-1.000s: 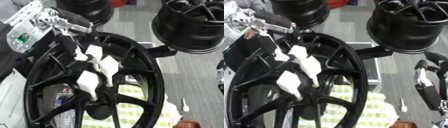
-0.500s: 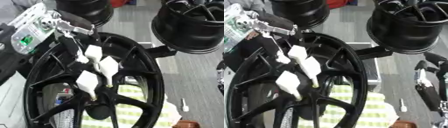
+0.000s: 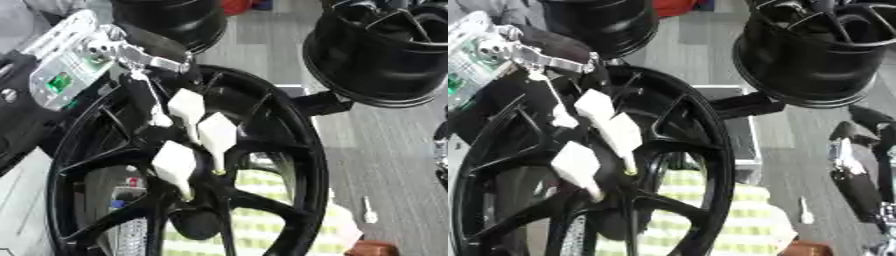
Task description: Pull the pin out of the wheel hub.
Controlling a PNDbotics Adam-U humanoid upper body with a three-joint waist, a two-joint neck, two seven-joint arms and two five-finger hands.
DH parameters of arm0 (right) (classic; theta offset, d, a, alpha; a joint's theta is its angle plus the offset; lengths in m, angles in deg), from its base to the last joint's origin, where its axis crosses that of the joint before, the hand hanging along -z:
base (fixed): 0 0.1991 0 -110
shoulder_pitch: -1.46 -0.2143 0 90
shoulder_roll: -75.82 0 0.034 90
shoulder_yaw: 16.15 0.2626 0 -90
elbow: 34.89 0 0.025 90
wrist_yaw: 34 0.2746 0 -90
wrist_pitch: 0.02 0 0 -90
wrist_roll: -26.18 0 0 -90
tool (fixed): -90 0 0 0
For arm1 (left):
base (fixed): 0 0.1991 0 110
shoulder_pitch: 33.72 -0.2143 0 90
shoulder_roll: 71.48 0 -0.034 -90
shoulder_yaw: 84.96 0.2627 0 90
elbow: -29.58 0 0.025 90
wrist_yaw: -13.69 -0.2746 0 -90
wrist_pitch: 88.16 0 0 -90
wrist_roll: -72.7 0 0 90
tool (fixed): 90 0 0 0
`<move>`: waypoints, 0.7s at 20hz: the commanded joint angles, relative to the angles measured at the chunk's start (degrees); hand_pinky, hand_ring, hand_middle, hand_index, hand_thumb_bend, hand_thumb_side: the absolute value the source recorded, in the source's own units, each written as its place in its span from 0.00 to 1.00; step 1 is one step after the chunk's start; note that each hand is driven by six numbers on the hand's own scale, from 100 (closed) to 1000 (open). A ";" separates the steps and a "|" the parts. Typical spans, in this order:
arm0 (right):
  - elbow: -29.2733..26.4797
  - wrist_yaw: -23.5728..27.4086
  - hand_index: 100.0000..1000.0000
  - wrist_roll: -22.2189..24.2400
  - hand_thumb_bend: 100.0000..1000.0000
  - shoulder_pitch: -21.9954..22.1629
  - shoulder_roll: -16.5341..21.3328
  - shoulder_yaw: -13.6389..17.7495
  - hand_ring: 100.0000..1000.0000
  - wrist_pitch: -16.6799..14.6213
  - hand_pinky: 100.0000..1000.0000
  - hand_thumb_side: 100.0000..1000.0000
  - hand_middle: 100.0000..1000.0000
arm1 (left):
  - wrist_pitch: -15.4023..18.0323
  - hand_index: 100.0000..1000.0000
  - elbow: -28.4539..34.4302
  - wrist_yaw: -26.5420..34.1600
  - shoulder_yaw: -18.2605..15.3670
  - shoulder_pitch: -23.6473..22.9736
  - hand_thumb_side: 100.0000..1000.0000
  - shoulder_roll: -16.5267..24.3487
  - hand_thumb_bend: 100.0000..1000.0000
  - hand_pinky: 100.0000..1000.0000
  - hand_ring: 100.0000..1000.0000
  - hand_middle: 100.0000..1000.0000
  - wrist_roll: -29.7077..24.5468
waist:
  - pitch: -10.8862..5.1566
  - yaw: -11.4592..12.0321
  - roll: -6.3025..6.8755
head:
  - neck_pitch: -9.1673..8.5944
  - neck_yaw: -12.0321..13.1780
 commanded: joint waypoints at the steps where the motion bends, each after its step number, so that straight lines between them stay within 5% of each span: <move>1: -1.03 0.38 0.79 -0.24 0.00 -0.16 0.58 0.60 0.84 0.03 0.69 0.66 0.77 | -1.48 0.49 0.27 1.46 -1.09 0.88 0.04 0.87 0.00 0.48 0.44 0.30 2.62 | -1.21 0.02 -0.11 | -0.30 -0.12; 8: -1.03 0.27 0.79 -0.50 0.00 0.21 0.51 0.69 0.84 0.30 0.69 0.66 0.77 | -5.60 0.45 4.84 4.74 -4.38 2.03 0.05 4.50 0.00 0.47 0.42 0.26 7.23 | -1.33 0.30 -0.08 | -0.04 -0.59; 14: -1.03 -0.16 0.79 -1.01 0.00 0.68 0.84 1.14 0.84 0.32 0.69 0.66 0.77 | -9.06 0.45 10.20 8.32 -12.36 1.07 0.06 11.02 0.00 0.48 0.41 0.24 12.63 | -1.42 1.12 -0.01 | 0.15 -1.61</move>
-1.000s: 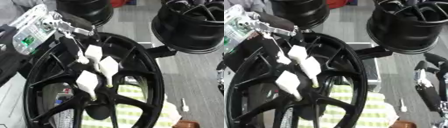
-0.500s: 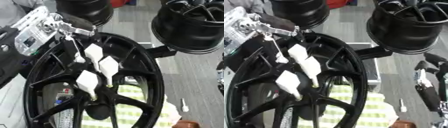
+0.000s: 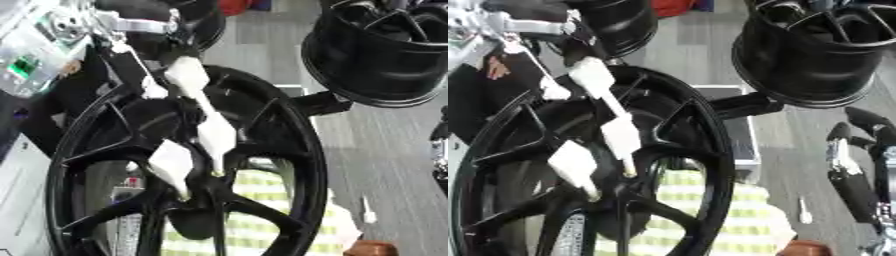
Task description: Pull the pin out of the wheel hub.
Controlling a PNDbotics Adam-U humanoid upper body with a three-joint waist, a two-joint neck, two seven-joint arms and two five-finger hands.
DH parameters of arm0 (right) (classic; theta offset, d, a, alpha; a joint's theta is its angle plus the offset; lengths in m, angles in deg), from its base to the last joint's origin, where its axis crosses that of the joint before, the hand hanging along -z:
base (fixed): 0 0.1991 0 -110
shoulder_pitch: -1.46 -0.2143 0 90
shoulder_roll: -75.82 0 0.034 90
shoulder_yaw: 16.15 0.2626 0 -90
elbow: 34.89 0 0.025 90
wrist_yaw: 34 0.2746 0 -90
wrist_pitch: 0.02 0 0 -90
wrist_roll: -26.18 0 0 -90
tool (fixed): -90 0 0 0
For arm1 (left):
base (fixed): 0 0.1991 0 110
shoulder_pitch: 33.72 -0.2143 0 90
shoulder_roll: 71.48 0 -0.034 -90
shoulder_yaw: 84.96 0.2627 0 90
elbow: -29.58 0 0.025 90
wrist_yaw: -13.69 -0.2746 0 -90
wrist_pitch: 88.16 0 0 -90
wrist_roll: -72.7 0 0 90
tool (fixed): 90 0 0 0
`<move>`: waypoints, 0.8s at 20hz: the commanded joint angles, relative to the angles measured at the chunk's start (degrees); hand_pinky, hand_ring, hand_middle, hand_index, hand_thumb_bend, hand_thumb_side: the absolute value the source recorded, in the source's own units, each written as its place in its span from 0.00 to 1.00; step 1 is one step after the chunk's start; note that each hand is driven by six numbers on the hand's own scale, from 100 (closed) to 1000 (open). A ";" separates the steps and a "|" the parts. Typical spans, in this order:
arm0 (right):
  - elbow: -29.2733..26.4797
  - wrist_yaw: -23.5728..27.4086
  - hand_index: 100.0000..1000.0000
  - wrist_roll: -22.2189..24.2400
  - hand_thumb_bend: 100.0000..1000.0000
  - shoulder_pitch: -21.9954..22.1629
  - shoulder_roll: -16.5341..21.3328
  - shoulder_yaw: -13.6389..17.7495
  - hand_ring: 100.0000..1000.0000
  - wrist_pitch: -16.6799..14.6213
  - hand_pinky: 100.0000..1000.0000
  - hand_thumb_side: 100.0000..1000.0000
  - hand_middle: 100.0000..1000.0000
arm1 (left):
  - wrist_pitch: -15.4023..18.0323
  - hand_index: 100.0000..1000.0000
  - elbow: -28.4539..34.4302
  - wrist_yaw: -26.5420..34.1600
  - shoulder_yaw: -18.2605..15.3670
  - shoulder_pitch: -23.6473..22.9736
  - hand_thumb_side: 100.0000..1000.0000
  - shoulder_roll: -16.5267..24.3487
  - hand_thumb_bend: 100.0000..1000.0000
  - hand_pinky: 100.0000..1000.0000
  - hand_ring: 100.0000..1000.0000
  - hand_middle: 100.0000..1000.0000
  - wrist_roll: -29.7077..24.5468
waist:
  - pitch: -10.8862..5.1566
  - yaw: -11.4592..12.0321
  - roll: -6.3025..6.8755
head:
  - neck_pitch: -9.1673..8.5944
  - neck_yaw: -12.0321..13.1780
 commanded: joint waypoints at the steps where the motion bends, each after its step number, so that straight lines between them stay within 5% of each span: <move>1: -1.03 -0.29 0.79 -0.44 0.00 0.13 1.00 0.84 0.84 -0.03 0.69 0.66 0.77 | -1.83 0.45 2.94 1.92 -5.42 -0.04 0.06 5.49 0.00 0.48 0.41 0.24 3.39 | -1.36 0.32 0.04 | 0.04 -0.72; 6: -1.03 -0.84 0.79 -1.10 0.00 0.64 1.17 1.35 0.84 0.05 0.70 0.66 0.77 | -5.37 0.45 1.49 4.62 -14.12 -6.36 0.08 13.33 0.00 0.49 0.41 0.23 10.06 | -1.23 1.27 0.28 | 0.06 -1.84; 11: -1.03 -1.52 0.79 -1.85 0.00 0.99 1.34 1.93 0.84 -0.05 0.70 0.65 0.77 | -9.59 0.46 -9.19 0.71 -23.42 -14.52 0.09 19.38 0.00 0.50 0.41 0.29 19.85 | -1.12 1.94 0.41 | 0.05 -3.00; 16: -1.03 -1.57 0.79 -2.10 0.00 0.93 1.13 2.10 0.84 -0.06 0.70 0.65 0.77 | -10.67 0.48 -17.41 -3.07 -27.66 -20.01 0.09 21.28 0.00 0.50 0.41 0.30 25.44 | -1.09 2.46 0.16 | 0.00 -3.26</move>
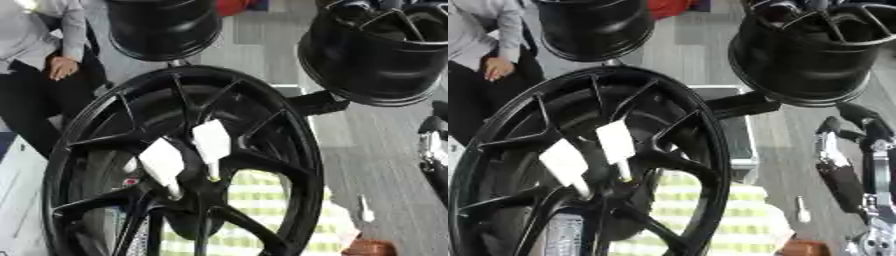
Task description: Pull the pin out of the wheel hub.
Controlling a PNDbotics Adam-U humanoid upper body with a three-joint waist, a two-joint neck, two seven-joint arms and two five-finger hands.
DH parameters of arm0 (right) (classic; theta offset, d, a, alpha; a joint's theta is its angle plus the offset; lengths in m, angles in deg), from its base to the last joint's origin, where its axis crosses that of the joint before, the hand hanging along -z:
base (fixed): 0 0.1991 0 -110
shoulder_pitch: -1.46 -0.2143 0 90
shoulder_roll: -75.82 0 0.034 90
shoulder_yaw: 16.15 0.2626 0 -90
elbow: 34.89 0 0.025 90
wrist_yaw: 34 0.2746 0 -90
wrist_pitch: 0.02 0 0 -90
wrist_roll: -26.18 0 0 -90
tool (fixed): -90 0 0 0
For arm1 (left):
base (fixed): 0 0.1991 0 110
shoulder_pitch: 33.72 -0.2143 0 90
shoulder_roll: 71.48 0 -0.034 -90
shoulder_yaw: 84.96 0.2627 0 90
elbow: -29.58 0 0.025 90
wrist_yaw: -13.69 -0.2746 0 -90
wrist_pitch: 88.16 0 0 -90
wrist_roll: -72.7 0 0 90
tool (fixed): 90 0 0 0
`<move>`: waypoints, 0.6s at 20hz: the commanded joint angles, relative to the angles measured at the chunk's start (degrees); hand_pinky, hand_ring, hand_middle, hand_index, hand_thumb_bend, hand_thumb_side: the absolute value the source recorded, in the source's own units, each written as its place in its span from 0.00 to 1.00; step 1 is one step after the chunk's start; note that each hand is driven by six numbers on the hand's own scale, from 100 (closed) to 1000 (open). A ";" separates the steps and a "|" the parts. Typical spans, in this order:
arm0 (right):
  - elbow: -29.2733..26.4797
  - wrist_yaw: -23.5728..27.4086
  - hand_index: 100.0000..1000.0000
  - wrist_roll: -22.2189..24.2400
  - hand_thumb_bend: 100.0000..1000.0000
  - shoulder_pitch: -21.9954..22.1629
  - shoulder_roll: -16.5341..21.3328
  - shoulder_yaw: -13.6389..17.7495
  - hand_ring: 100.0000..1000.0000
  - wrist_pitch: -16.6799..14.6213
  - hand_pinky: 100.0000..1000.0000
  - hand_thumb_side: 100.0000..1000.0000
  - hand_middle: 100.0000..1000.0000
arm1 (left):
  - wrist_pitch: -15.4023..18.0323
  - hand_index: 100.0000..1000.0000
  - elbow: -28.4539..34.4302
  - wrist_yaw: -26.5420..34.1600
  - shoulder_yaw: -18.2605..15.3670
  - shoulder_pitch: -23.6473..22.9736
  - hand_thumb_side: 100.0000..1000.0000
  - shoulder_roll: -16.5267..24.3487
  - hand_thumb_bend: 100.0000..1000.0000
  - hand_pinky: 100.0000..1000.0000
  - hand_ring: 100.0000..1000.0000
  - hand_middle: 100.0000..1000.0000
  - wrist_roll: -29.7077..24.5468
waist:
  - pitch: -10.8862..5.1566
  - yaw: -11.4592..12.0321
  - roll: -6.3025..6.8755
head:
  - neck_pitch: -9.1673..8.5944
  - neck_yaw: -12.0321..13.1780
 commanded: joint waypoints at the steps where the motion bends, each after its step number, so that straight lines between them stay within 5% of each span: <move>1: -1.03 -0.34 0.79 -0.44 0.00 -0.14 1.06 0.71 0.84 0.02 0.70 0.65 0.77 | 0.01 0.48 -3.34 -1.38 -2.99 -1.34 0.09 3.61 0.00 0.50 0.41 0.30 2.59 | -0.97 0.18 -0.03 | -0.01 -0.26; 6: -1.03 -0.29 0.79 -0.47 0.00 -0.26 0.96 0.81 0.84 -0.04 0.70 0.65 0.77 | 1.67 0.61 -4.83 -1.13 -3.18 -4.34 0.05 3.74 0.00 0.60 0.51 0.44 1.96 | -1.04 0.13 -0.28 | 0.01 -0.16; 8: -1.03 -0.29 0.79 -0.49 0.00 -0.30 0.93 0.89 0.84 -0.10 0.70 0.65 0.77 | 3.02 0.73 -4.82 -1.47 -2.78 -5.04 0.22 3.69 0.00 0.68 0.64 0.58 -0.28 | -1.08 0.03 -0.32 | -0.02 -0.05; 10: -1.03 -0.24 0.79 -0.48 0.00 -0.37 0.89 0.93 0.84 -0.16 0.70 0.65 0.77 | 4.17 0.87 -4.96 -2.12 -2.73 -5.41 0.54 3.66 0.13 0.80 0.81 0.79 -2.54 | -1.09 -0.06 -0.35 | -0.14 -0.03; 12: -1.03 -0.21 0.79 -0.46 0.00 -0.42 0.89 0.98 0.84 -0.18 0.70 0.65 0.77 | 4.68 0.91 -5.14 -3.03 -3.03 -5.51 0.63 3.56 0.21 0.82 0.85 0.82 -3.38 | -1.11 -0.13 -0.37 | -0.20 -0.11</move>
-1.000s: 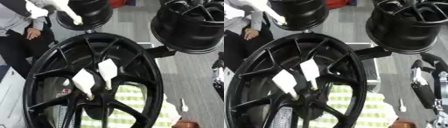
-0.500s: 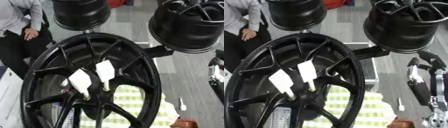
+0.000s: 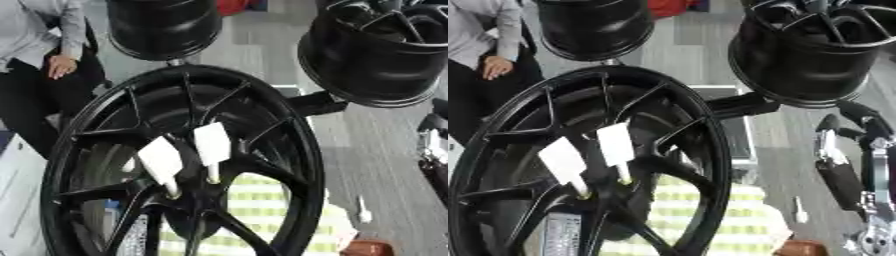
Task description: Pull the pin out of the wheel hub.
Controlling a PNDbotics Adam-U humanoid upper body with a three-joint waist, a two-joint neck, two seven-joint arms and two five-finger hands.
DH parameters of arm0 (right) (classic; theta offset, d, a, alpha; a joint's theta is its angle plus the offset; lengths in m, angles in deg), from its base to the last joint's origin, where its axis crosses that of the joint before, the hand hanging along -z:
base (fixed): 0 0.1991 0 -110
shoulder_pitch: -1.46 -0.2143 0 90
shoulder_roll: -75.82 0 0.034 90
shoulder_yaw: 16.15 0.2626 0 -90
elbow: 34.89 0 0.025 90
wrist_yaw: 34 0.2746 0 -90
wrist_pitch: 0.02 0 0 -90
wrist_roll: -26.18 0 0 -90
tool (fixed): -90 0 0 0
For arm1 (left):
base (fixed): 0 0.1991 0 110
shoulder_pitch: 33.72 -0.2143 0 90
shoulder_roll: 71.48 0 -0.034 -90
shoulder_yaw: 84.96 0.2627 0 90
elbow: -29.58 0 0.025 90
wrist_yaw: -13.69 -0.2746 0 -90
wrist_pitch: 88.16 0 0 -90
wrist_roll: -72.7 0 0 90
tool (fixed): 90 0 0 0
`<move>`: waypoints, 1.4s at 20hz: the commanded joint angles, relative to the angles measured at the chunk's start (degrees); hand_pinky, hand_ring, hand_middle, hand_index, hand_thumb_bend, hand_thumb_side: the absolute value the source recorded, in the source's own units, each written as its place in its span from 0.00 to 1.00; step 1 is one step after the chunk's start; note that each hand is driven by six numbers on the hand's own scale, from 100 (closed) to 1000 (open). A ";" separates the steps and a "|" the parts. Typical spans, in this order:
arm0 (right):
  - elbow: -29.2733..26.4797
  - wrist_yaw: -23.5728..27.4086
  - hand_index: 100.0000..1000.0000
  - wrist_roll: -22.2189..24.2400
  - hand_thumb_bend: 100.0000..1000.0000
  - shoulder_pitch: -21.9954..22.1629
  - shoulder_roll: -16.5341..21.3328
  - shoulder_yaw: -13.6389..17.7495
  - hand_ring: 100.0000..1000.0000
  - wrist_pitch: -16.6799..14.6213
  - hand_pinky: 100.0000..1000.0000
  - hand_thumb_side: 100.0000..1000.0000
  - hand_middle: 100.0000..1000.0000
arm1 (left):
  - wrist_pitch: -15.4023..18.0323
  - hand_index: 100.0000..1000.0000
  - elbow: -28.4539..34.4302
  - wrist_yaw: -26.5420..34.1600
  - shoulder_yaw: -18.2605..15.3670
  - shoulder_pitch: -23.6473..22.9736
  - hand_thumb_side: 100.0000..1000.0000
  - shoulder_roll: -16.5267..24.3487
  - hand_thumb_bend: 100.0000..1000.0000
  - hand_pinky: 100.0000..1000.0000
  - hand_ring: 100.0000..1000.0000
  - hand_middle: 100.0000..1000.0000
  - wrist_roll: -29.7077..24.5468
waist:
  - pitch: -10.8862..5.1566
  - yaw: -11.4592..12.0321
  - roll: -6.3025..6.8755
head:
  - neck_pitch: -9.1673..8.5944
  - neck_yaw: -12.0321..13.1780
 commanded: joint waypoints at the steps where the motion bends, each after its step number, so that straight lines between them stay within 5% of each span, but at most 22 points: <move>1: -1.03 -0.18 0.79 -0.14 0.00 -0.34 0.90 0.69 0.84 -0.22 0.70 0.65 0.77 | 0.88 0.91 0.07 -1.34 -1.13 0.51 0.64 2.98 0.22 0.83 0.85 0.82 -1.15 | -1.12 -0.02 0.22 | -0.19 -0.05; 11: -1.03 -0.01 0.79 -0.22 0.00 -0.39 1.07 0.96 0.84 -0.42 0.70 0.65 0.77 | 0.96 0.81 0.71 -0.57 -1.45 0.55 0.48 2.54 0.00 0.75 0.74 0.70 0.61 | -1.56 0.15 0.14 | 0.05 -0.05; 13: -1.03 0.04 0.79 -0.38 0.00 -0.37 1.05 1.00 0.84 -0.46 0.70 0.65 0.77 | 0.53 0.76 1.87 0.60 -1.87 0.68 0.40 2.34 0.00 0.70 0.66 0.61 3.72 | -1.63 0.21 0.07 | 0.14 -0.08; 17: -1.03 0.17 0.79 -0.79 0.00 -0.35 0.97 1.01 0.83 -0.58 0.69 0.64 0.77 | -0.65 0.68 6.46 9.36 -2.82 0.98 0.47 1.17 0.00 0.64 0.54 0.50 14.97 | -1.71 0.36 -0.12 | 0.31 -0.16; 20: -1.03 0.44 0.79 -0.99 0.00 -0.58 0.92 1.00 0.83 -0.89 0.69 0.63 0.77 | 0.84 0.69 15.45 20.96 -2.94 -0.44 0.52 -0.20 0.00 0.63 0.54 0.50 23.66 | -1.68 0.49 -0.31 | 0.36 -0.18; 24: -1.03 1.14 0.79 -1.52 0.00 -1.26 0.77 1.17 0.83 -1.71 0.69 0.62 0.77 | 3.61 0.71 35.52 35.15 -3.52 -5.24 0.57 -6.85 0.00 0.64 0.56 0.52 33.39 | -1.61 0.60 -0.56 | 0.25 0.00; 28: -1.03 1.66 0.79 -1.99 0.00 -2.33 0.48 1.35 0.83 -2.47 0.69 0.61 0.77 | 6.44 0.74 44.84 37.51 -2.53 -8.86 0.62 -18.29 0.00 0.65 0.58 0.55 37.36 | -1.80 0.41 -1.26 | 0.49 0.49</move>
